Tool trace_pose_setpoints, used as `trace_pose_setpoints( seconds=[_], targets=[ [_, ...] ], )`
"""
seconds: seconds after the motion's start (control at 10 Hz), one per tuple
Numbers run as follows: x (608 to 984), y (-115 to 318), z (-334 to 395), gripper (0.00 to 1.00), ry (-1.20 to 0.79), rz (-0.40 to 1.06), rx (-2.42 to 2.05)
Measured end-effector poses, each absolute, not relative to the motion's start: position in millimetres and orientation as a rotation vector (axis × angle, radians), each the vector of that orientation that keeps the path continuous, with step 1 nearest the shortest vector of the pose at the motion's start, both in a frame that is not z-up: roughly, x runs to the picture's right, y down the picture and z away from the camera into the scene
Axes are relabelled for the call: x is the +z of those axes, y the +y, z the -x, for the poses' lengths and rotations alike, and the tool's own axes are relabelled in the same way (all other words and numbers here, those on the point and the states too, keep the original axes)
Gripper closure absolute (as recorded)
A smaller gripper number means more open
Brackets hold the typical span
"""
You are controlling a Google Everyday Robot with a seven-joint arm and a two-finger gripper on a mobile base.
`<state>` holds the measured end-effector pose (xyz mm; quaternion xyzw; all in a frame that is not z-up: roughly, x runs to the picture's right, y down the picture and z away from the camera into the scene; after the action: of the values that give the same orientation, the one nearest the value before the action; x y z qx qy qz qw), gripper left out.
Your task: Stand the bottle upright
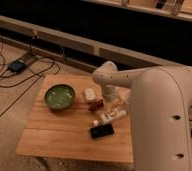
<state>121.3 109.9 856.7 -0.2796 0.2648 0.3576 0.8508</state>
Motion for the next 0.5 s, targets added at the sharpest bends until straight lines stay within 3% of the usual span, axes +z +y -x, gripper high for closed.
trace_pose_setpoints(
  seconds=[0.5],
  targets=[
    [846.8,100.7,-127.7,0.35,0.592,0.582,0.754]
  ],
)
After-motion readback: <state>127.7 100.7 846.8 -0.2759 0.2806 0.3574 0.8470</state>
